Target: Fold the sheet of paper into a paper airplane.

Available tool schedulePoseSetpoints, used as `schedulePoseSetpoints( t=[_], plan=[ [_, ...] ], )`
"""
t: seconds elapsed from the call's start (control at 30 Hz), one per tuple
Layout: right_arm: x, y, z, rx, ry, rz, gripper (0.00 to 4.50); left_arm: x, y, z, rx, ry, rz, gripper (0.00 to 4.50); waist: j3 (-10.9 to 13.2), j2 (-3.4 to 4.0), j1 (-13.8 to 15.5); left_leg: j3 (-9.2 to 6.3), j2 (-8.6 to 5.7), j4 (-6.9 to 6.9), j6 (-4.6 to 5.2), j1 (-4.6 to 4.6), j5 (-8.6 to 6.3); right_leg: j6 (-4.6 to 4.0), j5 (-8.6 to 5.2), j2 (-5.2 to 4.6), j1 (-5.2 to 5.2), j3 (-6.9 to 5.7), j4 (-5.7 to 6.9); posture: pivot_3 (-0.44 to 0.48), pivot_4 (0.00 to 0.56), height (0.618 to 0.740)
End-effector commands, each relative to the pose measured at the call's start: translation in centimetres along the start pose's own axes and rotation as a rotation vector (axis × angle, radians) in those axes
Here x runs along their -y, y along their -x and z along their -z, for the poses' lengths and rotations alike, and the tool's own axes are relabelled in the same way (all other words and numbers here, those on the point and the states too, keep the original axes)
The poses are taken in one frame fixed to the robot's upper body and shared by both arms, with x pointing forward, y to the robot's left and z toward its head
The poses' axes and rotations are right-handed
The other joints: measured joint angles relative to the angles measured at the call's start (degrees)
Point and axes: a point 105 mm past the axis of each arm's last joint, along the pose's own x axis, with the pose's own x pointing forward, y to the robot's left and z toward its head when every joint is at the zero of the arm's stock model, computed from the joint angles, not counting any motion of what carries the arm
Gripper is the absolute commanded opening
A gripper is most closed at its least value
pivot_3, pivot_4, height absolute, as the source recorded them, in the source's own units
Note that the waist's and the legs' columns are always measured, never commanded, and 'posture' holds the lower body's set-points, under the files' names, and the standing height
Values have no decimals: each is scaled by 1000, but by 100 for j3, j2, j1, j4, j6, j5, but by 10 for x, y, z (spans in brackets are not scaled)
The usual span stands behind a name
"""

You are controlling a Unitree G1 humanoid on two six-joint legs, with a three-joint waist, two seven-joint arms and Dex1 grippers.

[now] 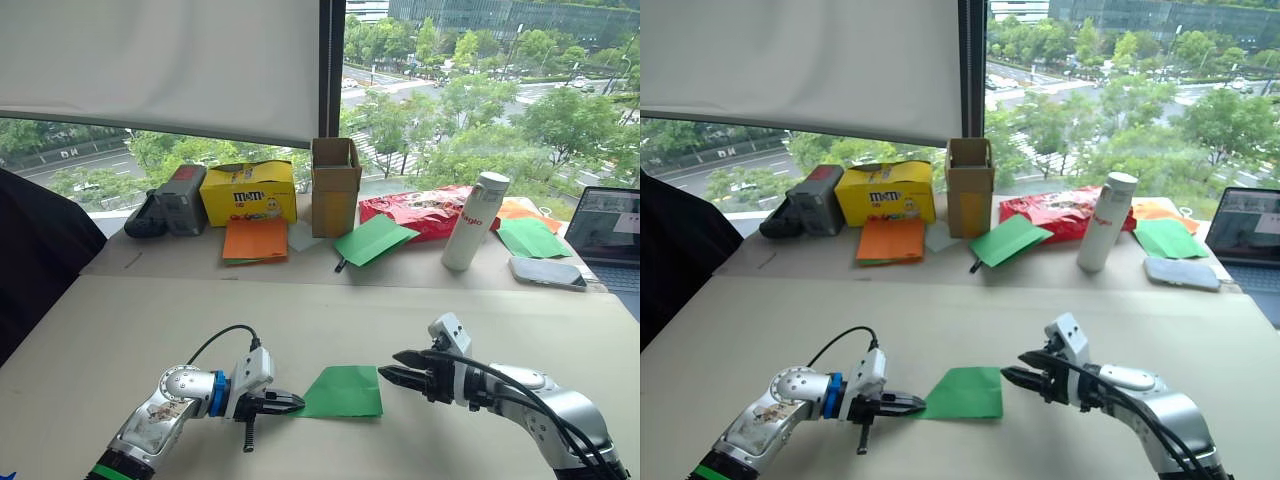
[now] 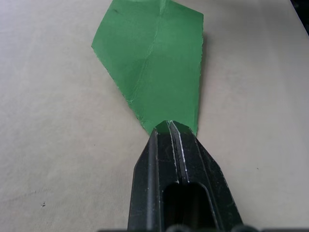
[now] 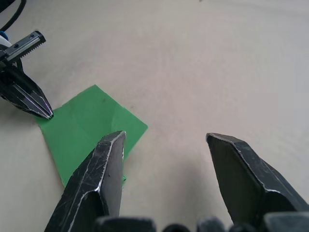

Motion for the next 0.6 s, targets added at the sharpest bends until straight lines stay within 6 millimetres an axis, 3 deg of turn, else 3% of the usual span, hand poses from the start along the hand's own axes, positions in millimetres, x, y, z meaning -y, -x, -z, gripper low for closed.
schedulePoseSetpoints(
  t=[0.03,0.2,0.47,0.5,0.6],
  plan=[
    [-6,-4,-5,35,-70,-76,2813,8,-4,21,-64,39,23,0,0,1,0,0,0,0,0,-1,0,0,0,0,1,0,0,0,150,740],
    [-13,-14,-13,57,-112,-153,2813,8,-4,24,-66,35,20,0,-2,6,-7,1,-2,0,0,0,0,1,0,0,2,-2,0,0,150,740],
    [-29,-18,-9,24,-75,-216,253,14,-4,32,-69,40,18,0,-7,14,-5,0,-1,-3,2,-1,-1,4,-2,-3,0,-2,-3,0,150,740],
    [-29,-18,-9,25,-70,-217,60,14,-4,35,-71,42,18,0,-7,15,-5,0,-1,-3,2,-1,-1,4,-2,-5,1,-2,-3,0,150,740],
    [-28,-16,-15,48,-53,-205,60,13,-4,43,-76,49,17,0,-8,15,-9,0,-1,-3,2,0,-1,4,-2,-7,2,-3,-3,0,150,740]
  ],
)
